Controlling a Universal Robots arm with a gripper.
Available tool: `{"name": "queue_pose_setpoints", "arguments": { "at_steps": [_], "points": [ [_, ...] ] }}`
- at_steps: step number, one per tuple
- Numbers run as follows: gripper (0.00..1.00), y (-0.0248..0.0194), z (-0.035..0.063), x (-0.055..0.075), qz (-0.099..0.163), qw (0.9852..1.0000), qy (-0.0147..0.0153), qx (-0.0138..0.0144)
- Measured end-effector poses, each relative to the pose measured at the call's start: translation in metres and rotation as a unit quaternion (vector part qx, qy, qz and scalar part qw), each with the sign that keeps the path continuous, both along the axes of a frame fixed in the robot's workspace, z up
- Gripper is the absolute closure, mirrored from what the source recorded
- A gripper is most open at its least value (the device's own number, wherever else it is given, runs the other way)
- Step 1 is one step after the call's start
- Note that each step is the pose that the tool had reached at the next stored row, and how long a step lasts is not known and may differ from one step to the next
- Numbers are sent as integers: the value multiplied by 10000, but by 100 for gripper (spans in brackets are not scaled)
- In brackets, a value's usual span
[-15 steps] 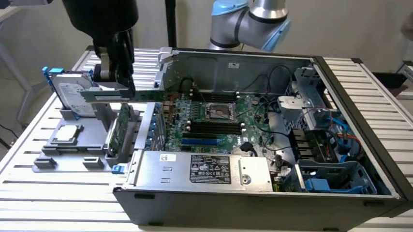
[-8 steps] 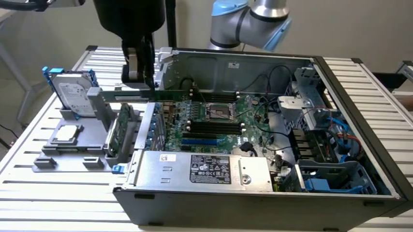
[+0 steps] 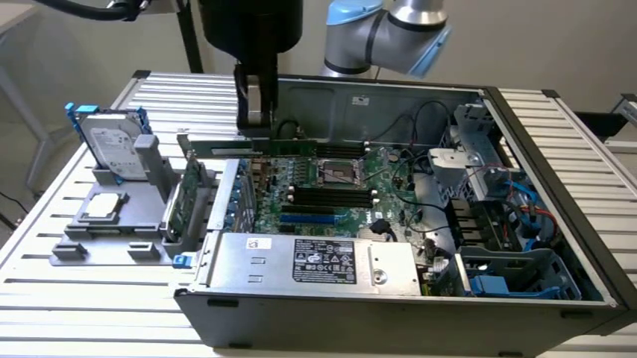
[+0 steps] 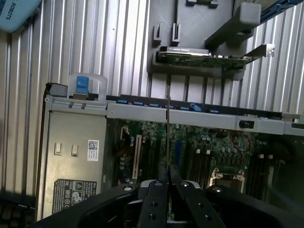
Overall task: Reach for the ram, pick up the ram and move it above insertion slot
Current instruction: 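Pick up the ram and move it above insertion slot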
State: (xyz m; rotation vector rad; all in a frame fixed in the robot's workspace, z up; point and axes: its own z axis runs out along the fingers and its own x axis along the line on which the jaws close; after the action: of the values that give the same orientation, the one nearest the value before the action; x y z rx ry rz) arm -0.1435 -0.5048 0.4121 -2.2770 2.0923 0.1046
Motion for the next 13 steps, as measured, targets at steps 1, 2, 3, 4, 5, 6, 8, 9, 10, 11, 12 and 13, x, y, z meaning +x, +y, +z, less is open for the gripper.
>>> {"name": "queue_pose_setpoints", "arguments": {
  "at_steps": [1, 2, 3, 4, 5, 6, 8, 9, 10, 11, 12, 13],
  "points": [
    [87, 3, 1, 45, 0, 10000, 0, -1],
    [87, 6, 0, 93, 0, 10000, 0, 0],
    [87, 12, 0, 139, 0, 10000, 0, 0],
    [87, 19, 1, 184, 0, 10000, 0, -1],
    [87, 28, 0, 229, 0, 10000, 0, -1],
    [87, 41, 0, 273, 0, 10000, 0, 0],
    [87, 78, -2, 349, -1, 10000, 0, 0],
    [87, 101, -2, 382, 0, 10000, 0, -1],
    [87, 126, -4, 412, 0, 10000, 0, 0],
    [87, 151, -4, 443, 0, 10000, 0, -1],
    [87, 178, -6, 472, 0, 10000, 0, -2],
    [87, 208, -8, 502, 0, 10000, 0, -2]
  ]
}}
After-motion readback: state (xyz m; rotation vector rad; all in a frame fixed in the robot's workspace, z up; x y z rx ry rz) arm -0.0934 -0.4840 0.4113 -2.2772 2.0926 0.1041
